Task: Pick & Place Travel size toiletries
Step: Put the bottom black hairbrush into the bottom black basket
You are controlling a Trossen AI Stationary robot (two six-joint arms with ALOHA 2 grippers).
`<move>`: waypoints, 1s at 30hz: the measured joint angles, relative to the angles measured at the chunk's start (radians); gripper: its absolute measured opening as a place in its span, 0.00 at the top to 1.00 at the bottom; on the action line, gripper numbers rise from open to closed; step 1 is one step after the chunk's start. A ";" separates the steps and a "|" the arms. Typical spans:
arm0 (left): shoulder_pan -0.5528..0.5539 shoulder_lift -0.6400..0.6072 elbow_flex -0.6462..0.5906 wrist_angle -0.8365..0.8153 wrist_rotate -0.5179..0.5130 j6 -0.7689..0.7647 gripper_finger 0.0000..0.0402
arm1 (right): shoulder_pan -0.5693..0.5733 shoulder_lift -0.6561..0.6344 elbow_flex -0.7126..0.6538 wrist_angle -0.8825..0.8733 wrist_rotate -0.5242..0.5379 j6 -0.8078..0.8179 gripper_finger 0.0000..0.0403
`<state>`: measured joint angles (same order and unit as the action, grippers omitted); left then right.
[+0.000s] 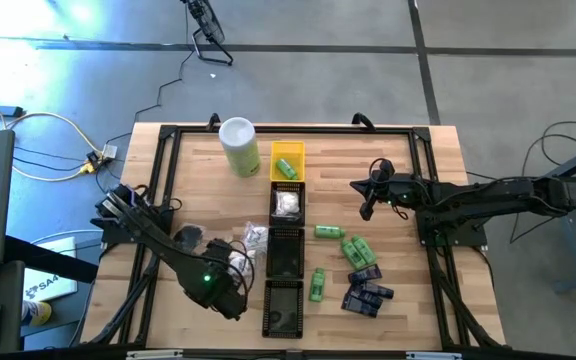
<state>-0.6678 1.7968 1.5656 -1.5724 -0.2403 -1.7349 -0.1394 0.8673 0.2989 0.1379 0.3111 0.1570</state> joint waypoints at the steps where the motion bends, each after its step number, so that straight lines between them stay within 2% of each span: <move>1: 0.000 -0.009 0.005 0.001 -0.036 0.004 1.00 | 0.000 0.000 0.000 -0.001 0.000 0.000 0.99; 8: 0.000 -0.074 0.006 0.002 -0.206 0.024 1.00 | 0.000 0.000 0.000 -0.008 0.000 0.000 0.99; 22: 0.000 -0.122 0.005 0.057 -0.336 0.107 1.00 | 0.000 0.000 0.000 -0.008 0.000 -0.004 0.99; 30: 0.000 -0.123 0.005 0.245 -0.380 0.262 1.00 | 0.000 0.000 0.000 -0.008 0.000 -0.004 0.99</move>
<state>-0.6674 1.6741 1.5707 -1.3278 -0.6206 -1.4729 -0.1395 0.8673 0.2989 0.1295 0.3111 0.1532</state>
